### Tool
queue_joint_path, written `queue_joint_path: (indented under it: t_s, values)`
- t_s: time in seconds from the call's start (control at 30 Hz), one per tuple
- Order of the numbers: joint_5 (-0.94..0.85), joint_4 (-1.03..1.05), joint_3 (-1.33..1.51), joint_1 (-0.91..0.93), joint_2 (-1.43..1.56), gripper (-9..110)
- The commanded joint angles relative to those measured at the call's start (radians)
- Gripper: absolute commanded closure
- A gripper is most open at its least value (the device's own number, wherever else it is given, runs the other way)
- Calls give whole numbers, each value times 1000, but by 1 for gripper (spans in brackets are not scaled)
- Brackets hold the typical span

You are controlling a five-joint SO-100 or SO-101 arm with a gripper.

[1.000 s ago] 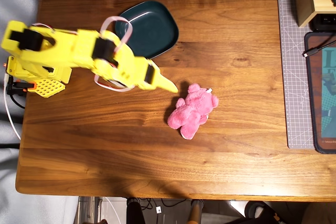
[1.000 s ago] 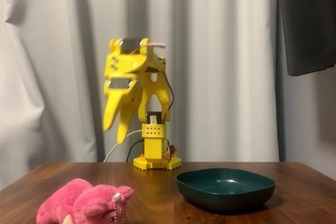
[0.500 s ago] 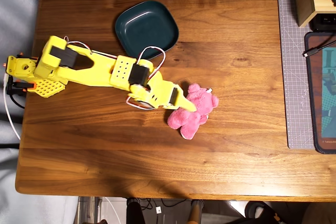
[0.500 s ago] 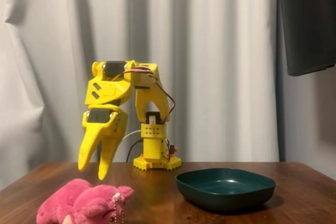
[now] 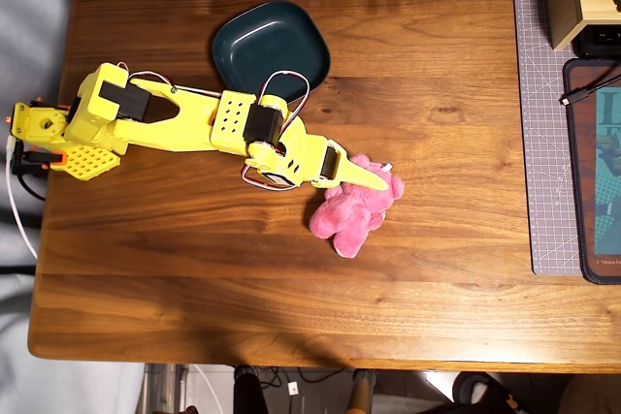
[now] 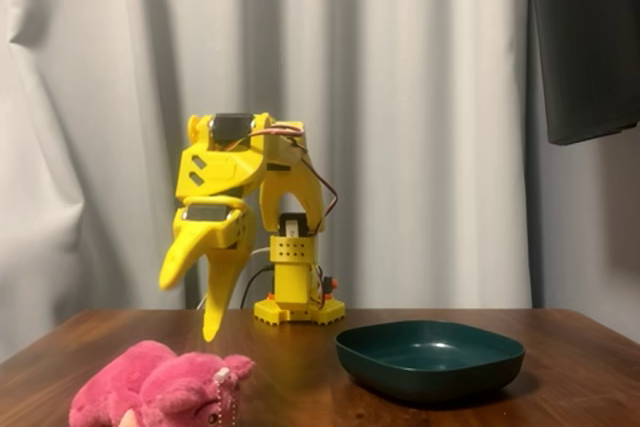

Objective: Grasp a strawberry bear and put it in the bin.

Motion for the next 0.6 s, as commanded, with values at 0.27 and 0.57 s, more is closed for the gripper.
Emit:
queue_joint_path:
  t_s: [0.27, 0.57]
  values:
    - [9, 95, -396, 15, -268, 48]
    - [9, 327, -1098, 18, -701, 52]
